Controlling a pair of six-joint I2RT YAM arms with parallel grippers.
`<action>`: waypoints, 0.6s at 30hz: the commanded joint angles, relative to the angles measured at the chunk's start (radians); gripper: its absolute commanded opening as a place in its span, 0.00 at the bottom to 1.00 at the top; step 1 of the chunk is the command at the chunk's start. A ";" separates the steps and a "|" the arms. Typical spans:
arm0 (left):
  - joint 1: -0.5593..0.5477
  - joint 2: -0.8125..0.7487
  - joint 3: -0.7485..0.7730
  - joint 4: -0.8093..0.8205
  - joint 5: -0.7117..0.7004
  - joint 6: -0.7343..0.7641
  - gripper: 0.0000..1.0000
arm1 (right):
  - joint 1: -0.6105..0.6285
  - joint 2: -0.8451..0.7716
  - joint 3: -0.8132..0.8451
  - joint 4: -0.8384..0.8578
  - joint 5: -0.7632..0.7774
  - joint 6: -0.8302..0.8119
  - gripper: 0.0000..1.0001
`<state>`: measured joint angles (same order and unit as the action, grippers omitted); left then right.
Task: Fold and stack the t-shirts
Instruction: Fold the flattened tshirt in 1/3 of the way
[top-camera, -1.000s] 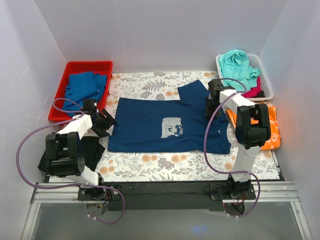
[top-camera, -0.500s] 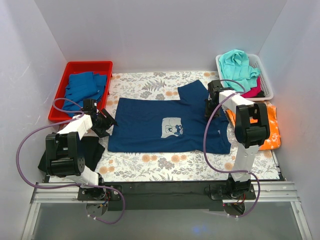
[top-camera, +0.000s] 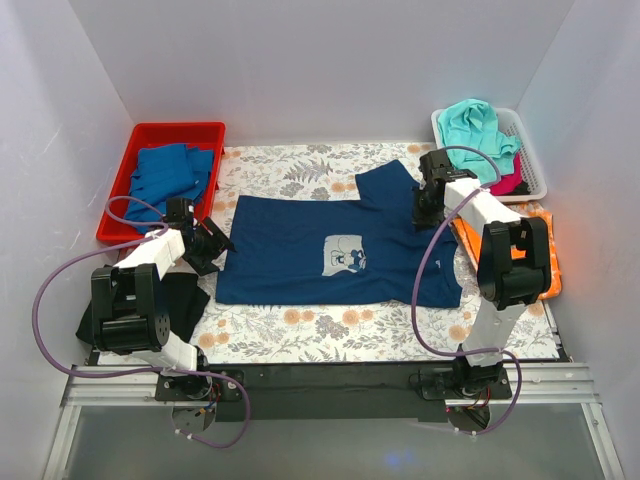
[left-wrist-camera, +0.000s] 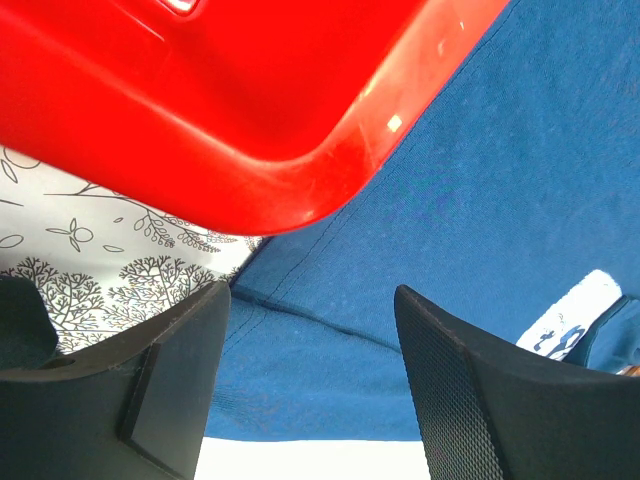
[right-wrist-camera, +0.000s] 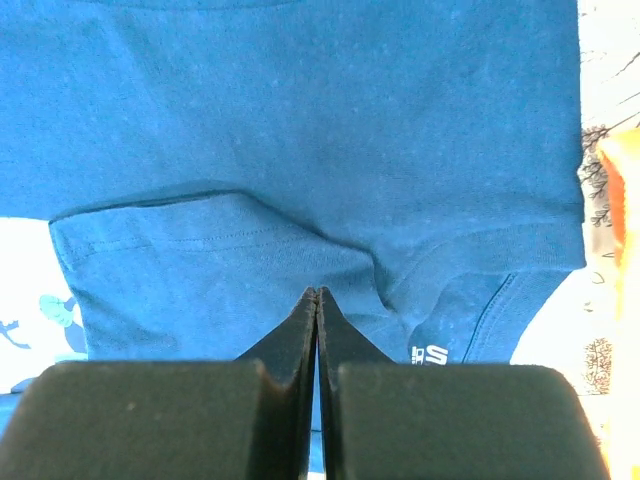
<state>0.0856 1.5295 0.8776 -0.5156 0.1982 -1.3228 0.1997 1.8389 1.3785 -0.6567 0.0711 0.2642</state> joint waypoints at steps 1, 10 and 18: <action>0.002 -0.040 0.008 0.003 0.000 0.011 0.65 | 0.006 -0.011 0.039 -0.015 0.012 -0.002 0.01; 0.002 -0.052 0.003 -0.001 -0.005 0.010 0.65 | 0.003 0.083 0.051 -0.017 -0.014 -0.014 0.26; 0.002 -0.055 -0.002 -0.006 -0.006 0.010 0.65 | 0.004 0.134 0.048 0.008 -0.013 -0.022 0.25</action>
<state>0.0856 1.5227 0.8776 -0.5167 0.1982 -1.3231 0.1997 1.9617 1.3975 -0.6586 0.0669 0.2550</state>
